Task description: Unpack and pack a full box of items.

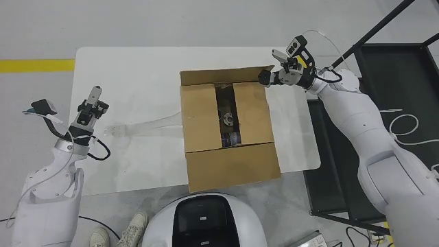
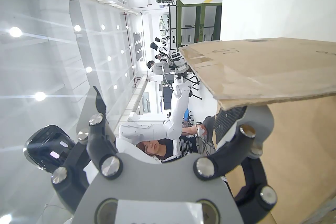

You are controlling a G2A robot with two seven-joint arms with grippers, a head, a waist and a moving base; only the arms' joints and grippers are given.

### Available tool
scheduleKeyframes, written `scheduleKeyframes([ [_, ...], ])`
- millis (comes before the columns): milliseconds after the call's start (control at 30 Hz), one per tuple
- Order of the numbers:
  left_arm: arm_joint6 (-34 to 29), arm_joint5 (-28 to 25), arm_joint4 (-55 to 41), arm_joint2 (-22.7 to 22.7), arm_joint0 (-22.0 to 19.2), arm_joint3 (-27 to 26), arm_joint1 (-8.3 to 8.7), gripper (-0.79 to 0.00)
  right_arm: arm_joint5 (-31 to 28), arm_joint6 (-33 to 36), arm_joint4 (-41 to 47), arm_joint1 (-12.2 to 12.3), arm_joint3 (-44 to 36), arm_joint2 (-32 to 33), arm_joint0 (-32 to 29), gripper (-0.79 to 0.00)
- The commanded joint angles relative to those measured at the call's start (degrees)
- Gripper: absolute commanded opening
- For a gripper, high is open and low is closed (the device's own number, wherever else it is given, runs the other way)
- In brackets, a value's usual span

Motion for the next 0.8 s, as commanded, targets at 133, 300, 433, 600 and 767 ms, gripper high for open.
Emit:
scheduleKeyframes([
  [133, 0.00, 0.00, 0.00, 0.00, 0.00, 0.00, 0.00, 0.000, 3.71, -10.06, -3.21, -0.12, -5.02, 1.05, 0.14, 0.000],
  [300, 0.00, 0.00, 0.00, 0.00, 0.00, 0.00, 0.00, 0.000, 5.57, -17.79, -6.29, -1.32, -4.42, 0.20, 1.80, 0.000],
  [433, 0.00, 0.00, 0.00, 0.00, 0.00, 0.00, 0.00, 0.000, 6.80, -23.54, -7.68, -3.27, -0.84, -1.33, 3.84, 0.000],
  [600, 0.00, 0.00, 0.00, 0.00, 0.00, 0.00, 0.00, 0.000, 7.24, -26.79, -8.57, -5.63, 4.09, -3.09, 5.57, 0.000],
  [767, 0.00, 0.00, 0.00, 0.00, 0.00, 0.00, 0.00, 0.000, 8.59, -27.73, -8.56, -8.19, 9.14, -4.51, 7.15, 0.000],
])
